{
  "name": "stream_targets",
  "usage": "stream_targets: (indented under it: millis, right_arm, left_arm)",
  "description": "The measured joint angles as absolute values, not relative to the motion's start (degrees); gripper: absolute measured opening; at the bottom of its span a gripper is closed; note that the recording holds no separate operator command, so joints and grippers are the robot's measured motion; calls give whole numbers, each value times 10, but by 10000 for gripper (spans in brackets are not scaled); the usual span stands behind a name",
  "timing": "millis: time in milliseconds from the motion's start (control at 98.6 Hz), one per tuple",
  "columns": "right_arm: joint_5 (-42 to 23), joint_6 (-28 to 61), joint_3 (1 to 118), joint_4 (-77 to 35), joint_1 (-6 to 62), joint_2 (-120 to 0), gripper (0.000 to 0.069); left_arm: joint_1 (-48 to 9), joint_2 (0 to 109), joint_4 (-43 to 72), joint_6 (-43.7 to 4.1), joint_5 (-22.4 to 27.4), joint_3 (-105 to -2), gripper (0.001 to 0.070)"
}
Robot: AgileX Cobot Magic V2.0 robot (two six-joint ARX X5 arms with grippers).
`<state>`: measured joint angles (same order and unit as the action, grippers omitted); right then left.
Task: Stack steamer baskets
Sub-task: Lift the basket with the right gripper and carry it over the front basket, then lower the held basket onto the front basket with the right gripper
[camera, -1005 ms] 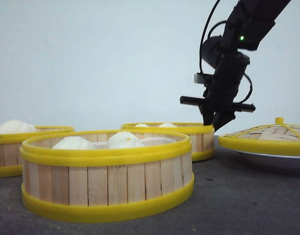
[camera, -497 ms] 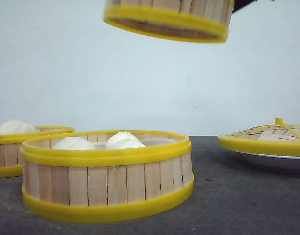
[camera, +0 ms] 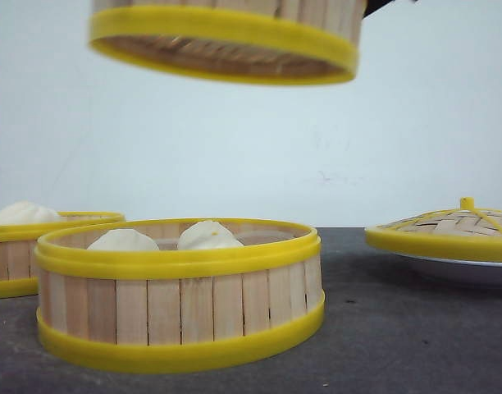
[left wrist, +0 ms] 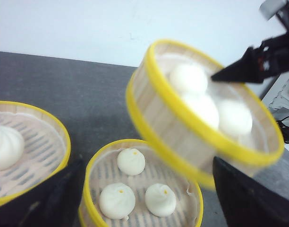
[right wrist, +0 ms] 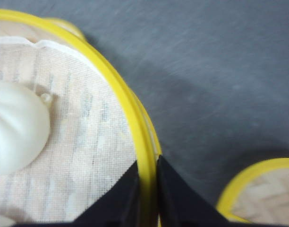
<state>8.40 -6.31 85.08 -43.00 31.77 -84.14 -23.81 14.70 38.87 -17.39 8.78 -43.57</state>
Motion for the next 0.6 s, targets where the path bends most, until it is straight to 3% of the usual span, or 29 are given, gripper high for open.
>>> stream_targets:
  millis: [264, 599]
  right_arm:
    - [61, -72, 759, -340, 348, -857, 28]
    - [59, -92, 748, -317, 351, -915, 28]
  left_arm:
    - [-238, 145, 396, -174, 88, -436, 519]
    - [-238, 145, 397, -174, 88, -436, 519]
